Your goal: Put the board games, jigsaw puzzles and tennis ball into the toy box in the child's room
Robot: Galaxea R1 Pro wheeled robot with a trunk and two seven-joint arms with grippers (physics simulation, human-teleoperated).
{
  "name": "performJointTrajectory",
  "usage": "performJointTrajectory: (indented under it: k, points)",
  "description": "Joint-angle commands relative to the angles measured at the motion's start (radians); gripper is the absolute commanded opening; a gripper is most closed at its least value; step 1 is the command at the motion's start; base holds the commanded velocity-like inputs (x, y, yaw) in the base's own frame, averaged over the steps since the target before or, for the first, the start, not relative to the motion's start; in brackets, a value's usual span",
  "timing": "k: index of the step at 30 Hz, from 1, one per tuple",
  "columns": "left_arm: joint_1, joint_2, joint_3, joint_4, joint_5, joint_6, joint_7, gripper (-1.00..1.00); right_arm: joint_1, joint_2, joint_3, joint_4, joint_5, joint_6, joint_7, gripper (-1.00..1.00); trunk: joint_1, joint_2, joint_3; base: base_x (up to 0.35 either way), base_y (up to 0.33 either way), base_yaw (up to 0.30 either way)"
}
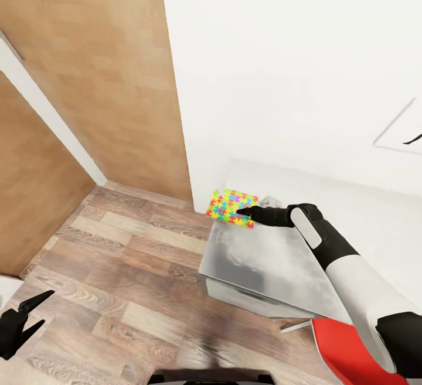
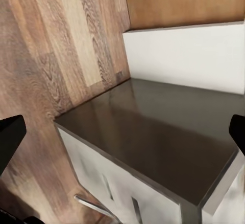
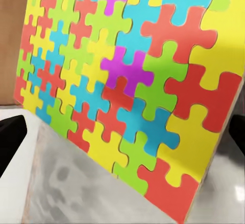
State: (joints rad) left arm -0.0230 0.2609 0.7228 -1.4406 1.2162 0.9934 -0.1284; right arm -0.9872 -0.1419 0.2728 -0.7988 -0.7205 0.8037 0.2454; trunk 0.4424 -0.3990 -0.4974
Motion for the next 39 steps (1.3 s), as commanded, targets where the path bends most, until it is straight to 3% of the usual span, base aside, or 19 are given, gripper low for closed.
performJointTrajectory:
  k: [1, 11, 34, 39]
  points:
    - [-0.002, 0.0, 0.001, 0.0, -0.01, 0.005, -0.01, 1.0, 0.001, -0.001, 0.003, 0.0, 0.007, 0.002, 0.004, 1.0, 0.008, -0.001, -0.002, 0.0, 0.0, 0.26]
    - [-0.002, 0.0, 0.001, 0.0, -0.01, 0.005, -0.01, 1.0, 0.001, -0.002, 0.003, 0.0, 0.007, 0.001, 0.005, 1.0, 0.008, -0.001, -0.002, 0.0, 0.0, 0.117]
    - [-0.002, 0.0, 0.001, 0.0, -0.01, 0.005, -0.01, 1.0, 0.001, -0.006, 0.002, 0.008, 0.007, -0.006, 0.002, 1.0, 0.008, -0.001, -0.002, 0.0, 0.0, 0.01]
    - [-0.002, 0.0, 0.0, 0.0, -0.011, 0.005, -0.01, 1.0, 0.001, -0.033, -0.001, 0.012, 0.006, -0.018, 0.001, 1.0, 0.008, -0.001, -0.002, 0.0, 0.0, 0.0]
